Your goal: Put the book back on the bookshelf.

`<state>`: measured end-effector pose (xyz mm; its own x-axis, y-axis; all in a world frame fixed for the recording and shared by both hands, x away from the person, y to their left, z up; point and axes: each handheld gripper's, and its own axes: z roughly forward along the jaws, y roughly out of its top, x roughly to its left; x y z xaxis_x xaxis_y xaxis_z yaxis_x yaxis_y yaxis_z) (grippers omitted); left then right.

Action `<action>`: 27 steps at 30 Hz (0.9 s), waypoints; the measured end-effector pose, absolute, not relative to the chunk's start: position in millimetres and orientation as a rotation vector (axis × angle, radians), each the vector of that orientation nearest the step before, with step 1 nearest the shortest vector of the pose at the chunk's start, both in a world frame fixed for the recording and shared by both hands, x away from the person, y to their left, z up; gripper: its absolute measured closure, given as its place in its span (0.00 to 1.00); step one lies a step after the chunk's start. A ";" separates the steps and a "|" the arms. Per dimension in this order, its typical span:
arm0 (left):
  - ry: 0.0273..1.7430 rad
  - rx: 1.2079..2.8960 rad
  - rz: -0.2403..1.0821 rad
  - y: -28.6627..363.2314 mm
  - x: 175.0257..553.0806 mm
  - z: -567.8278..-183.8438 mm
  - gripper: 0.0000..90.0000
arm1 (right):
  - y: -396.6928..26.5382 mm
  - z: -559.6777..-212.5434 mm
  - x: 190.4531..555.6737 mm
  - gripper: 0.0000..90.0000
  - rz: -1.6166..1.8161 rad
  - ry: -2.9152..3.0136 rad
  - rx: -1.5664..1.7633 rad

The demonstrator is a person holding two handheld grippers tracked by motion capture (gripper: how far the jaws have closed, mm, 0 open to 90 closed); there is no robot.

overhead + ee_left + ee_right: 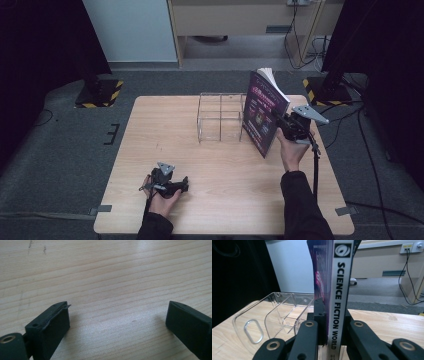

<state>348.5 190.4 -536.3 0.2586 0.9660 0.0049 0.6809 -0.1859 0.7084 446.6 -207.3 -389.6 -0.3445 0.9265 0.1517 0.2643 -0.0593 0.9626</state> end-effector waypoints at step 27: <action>1.488 1.944 0.623 190.4 348.5 -536.3 0.05 | -201.3 -403.3 449.4 0.91 1.366 1.649 1.286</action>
<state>348.5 190.4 -536.3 0.2590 0.9659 0.0043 0.6810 -0.1858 0.7083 449.4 -201.3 -403.3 -0.3229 0.9400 0.1102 0.2834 -0.0151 0.9589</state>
